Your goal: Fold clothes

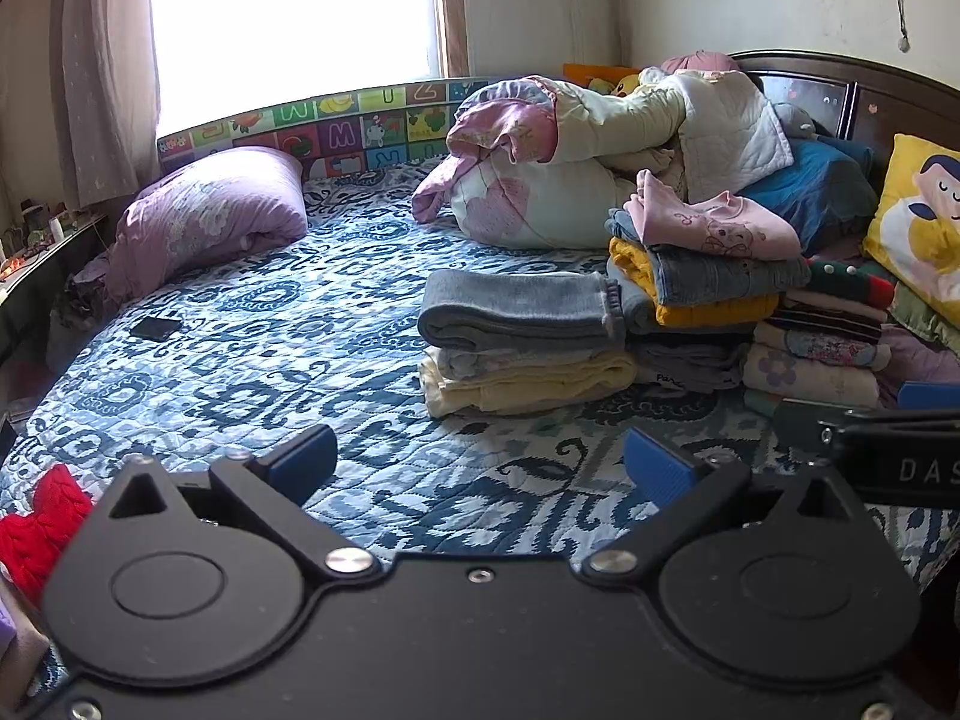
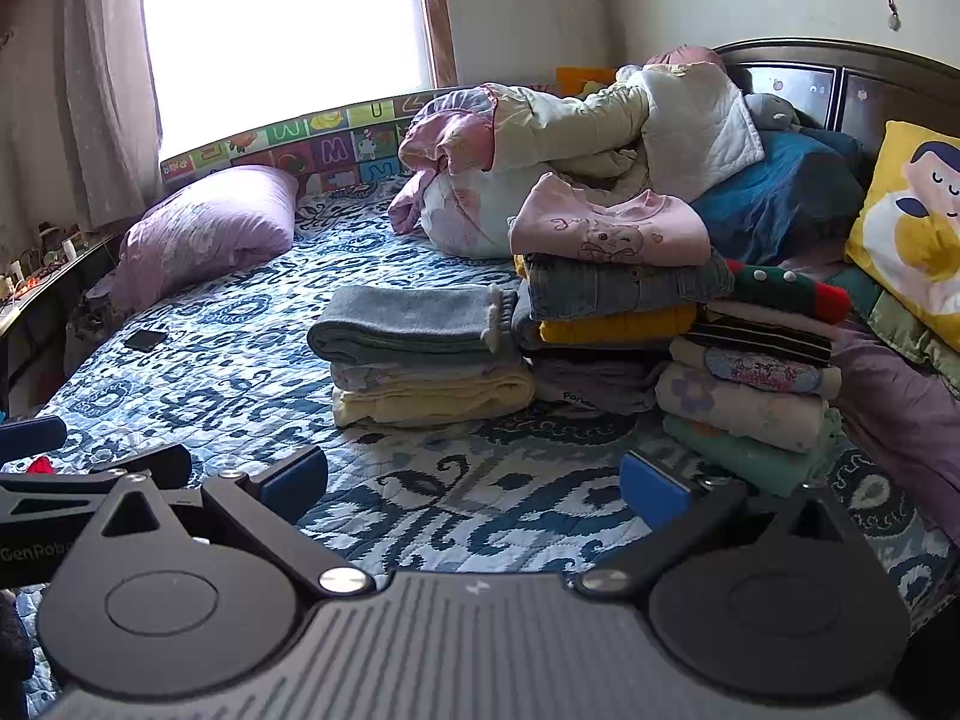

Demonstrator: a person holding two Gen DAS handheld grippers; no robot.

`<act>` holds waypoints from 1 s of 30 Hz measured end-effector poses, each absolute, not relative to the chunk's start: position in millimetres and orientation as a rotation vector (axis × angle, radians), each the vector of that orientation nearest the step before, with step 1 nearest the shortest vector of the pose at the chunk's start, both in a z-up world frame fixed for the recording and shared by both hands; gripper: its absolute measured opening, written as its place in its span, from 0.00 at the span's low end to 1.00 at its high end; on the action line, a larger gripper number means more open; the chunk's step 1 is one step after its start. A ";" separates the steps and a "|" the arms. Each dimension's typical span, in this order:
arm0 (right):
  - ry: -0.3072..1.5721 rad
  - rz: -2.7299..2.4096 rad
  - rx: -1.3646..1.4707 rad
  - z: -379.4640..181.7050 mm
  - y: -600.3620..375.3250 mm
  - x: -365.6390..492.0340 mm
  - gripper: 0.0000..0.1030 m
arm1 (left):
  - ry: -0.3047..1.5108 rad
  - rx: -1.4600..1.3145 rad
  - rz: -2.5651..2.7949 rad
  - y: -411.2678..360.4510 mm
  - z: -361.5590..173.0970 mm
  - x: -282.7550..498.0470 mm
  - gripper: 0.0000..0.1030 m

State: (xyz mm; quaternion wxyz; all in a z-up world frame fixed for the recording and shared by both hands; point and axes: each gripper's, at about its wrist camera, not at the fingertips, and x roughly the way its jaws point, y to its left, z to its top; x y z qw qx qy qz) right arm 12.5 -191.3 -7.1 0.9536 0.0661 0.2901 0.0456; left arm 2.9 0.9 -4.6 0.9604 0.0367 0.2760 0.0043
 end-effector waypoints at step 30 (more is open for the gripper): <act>0.598 0.105 0.139 -16.6 -190.9 24.4 1.00 | 0.555 0.079 -0.003 1.6 -14.6 13.6 1.00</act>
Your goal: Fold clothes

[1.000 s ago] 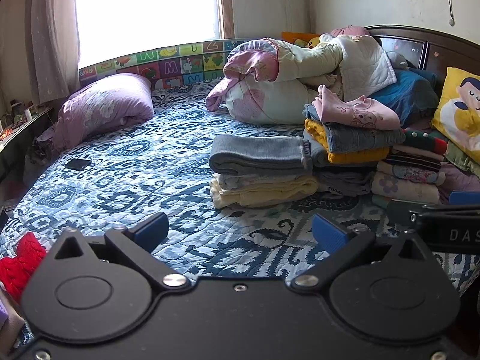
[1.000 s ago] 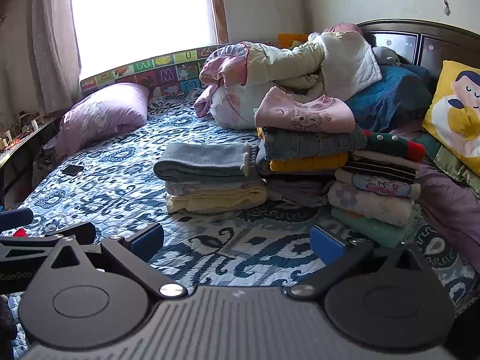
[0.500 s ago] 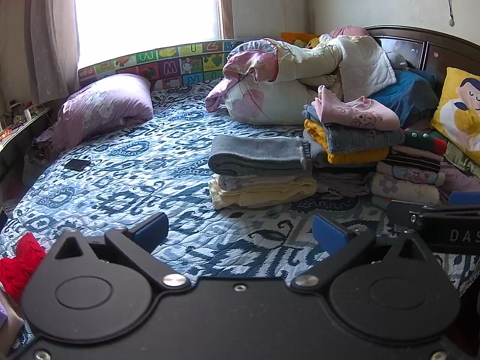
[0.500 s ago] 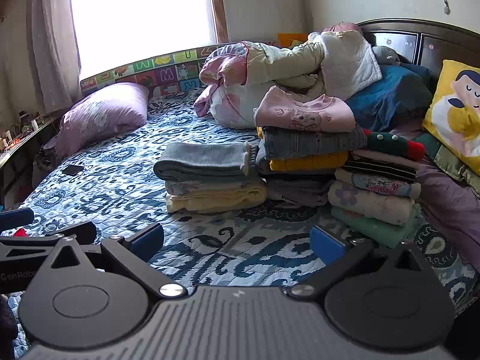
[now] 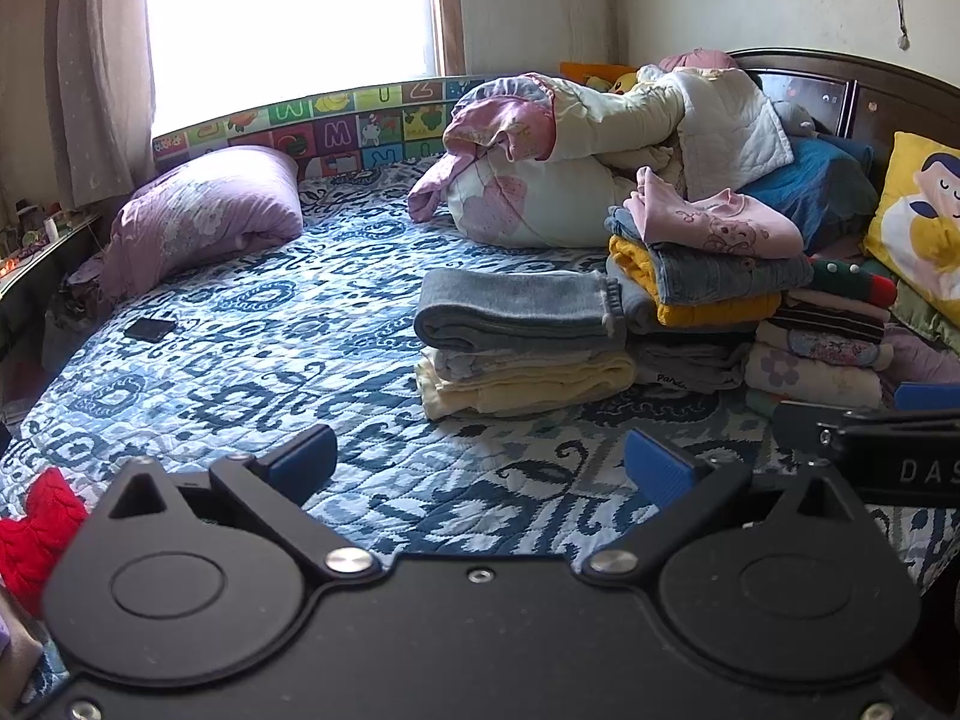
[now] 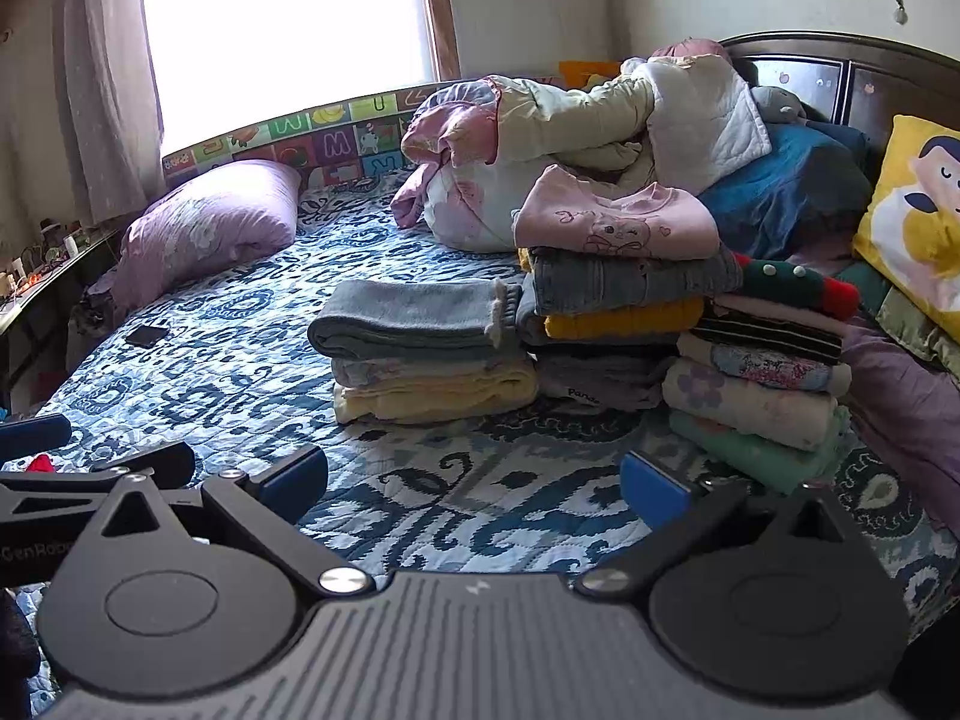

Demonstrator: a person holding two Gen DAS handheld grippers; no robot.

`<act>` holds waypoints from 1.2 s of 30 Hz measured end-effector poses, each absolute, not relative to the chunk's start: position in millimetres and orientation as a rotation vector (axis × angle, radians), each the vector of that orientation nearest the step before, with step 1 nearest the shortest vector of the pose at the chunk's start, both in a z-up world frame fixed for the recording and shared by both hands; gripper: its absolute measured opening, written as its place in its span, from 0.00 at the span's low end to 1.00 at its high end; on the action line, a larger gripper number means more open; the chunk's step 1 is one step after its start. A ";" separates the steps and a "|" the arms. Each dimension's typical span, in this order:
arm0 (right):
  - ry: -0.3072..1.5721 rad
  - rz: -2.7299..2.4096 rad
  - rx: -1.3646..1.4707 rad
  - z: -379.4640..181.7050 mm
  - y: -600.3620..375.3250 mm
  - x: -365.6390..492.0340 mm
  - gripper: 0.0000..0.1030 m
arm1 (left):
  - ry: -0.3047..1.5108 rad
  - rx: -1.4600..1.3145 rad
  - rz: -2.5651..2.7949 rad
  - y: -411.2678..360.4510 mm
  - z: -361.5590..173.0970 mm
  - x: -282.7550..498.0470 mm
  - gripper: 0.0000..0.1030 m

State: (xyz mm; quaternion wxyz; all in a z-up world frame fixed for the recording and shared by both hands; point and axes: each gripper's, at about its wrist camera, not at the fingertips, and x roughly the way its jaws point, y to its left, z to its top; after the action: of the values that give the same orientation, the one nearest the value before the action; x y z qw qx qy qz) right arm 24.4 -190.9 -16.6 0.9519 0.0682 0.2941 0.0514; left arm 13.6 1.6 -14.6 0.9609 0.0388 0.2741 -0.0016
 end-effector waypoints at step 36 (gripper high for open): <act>0.580 0.153 0.137 -88.6 -177.4 205.0 1.00 | 0.587 0.010 -0.088 41.6 -86.2 202.0 1.00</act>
State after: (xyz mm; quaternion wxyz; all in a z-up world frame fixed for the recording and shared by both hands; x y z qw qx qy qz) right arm 205.0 -177.4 -88.6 0.9531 0.0672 0.2853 0.0751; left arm 202.0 41.6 -86.2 0.9562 0.0049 0.2893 -0.0436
